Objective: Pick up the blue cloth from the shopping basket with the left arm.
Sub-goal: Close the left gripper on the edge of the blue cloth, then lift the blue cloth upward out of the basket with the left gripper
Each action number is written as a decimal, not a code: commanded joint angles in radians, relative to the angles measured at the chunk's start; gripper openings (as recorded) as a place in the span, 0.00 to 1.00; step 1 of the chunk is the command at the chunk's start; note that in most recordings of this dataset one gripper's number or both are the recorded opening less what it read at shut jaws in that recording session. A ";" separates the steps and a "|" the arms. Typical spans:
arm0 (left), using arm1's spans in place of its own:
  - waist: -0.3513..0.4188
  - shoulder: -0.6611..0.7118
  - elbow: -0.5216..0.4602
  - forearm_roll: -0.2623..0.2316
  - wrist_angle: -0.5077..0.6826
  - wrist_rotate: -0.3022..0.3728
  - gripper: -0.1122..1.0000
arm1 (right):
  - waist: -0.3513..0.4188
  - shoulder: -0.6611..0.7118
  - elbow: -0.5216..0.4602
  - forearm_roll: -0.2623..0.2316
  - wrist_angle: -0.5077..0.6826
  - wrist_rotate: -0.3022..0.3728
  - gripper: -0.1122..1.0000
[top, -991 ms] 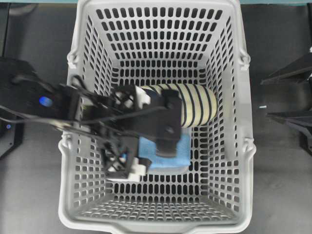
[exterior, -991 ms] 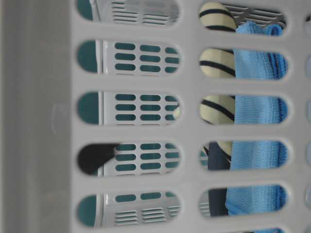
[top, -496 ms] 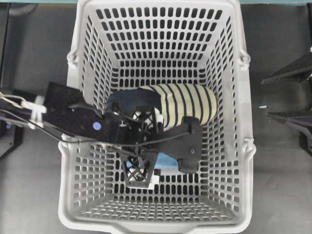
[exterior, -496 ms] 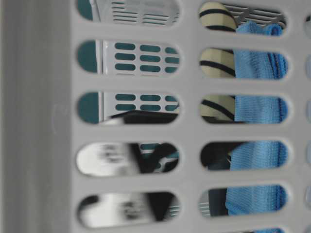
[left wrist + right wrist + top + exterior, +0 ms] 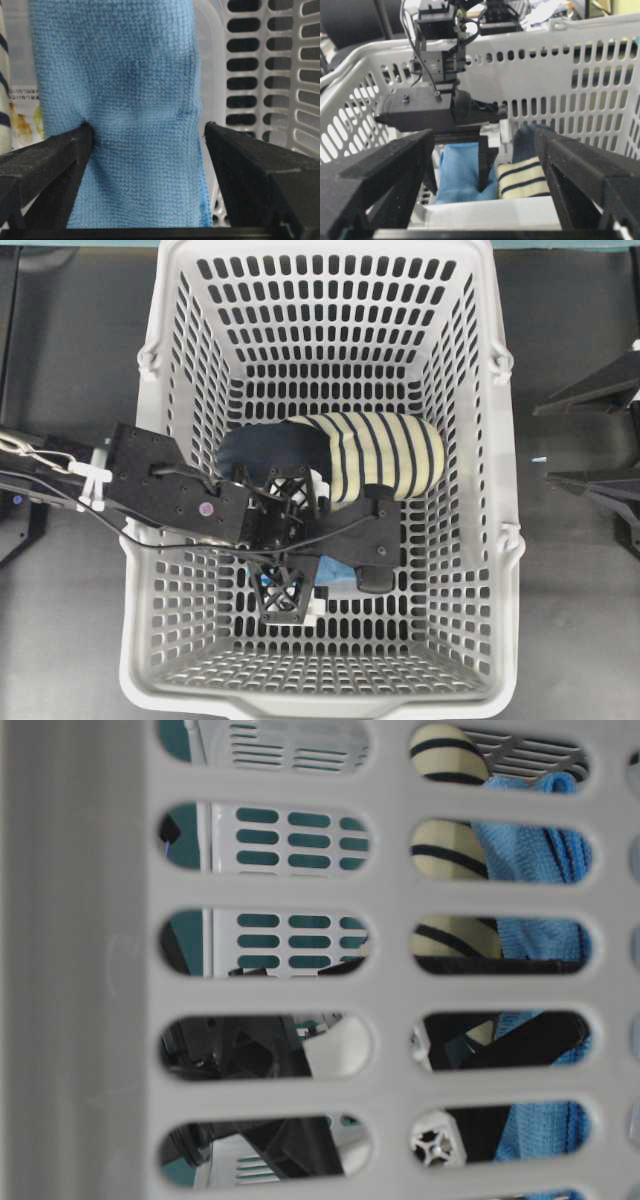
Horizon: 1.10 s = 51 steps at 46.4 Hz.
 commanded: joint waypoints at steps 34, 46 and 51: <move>0.000 -0.146 -0.175 0.003 0.143 0.018 0.22 | 0.002 -0.038 0.003 0.003 -0.015 0.003 0.80; 0.023 -0.267 -0.322 0.005 0.314 0.020 0.22 | 0.000 -0.046 0.012 0.003 -0.015 0.003 0.80; 0.034 -0.287 -0.362 0.003 0.330 0.020 0.22 | 0.002 -0.046 0.012 0.003 -0.018 0.003 0.80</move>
